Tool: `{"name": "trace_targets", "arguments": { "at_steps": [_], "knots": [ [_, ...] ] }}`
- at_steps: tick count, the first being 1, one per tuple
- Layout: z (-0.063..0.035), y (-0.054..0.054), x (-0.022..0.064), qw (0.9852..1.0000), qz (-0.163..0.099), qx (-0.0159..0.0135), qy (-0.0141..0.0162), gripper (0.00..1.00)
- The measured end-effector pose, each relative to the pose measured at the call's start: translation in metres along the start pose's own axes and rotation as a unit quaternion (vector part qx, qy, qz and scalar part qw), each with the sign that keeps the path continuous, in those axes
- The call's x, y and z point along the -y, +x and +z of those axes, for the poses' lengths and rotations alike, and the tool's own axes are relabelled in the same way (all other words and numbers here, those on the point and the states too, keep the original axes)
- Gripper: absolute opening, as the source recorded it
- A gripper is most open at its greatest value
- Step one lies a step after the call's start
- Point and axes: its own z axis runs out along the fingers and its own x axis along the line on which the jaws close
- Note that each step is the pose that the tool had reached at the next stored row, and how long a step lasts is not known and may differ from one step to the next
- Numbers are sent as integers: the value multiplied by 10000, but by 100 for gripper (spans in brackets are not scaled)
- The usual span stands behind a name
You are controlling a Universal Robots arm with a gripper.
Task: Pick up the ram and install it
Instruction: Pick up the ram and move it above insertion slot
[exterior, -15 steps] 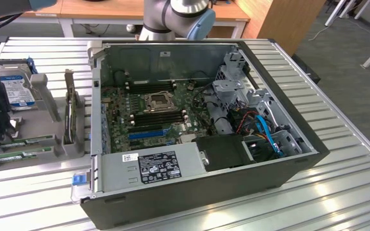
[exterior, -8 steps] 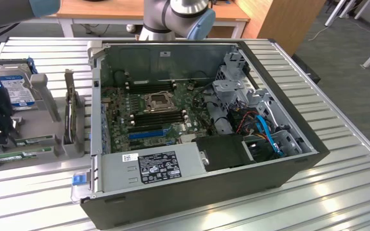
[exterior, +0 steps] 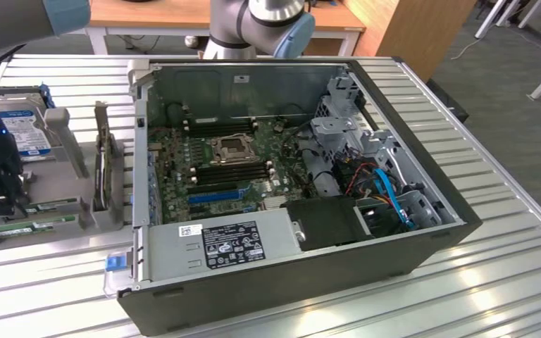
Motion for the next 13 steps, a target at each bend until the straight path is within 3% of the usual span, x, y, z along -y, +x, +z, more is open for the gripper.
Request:
{"name": "trace_targets", "arguments": {
  "at_steps": [11, 12, 13],
  "knots": [
    [-1, 67, -2, 10000, 0, 0, 0, 29],
    [-3, 153, -6, 10000, 0, 0, 0, 29],
    [-3, 153, -6, 10000, 0, 0, 0, 29]
  ]
}}
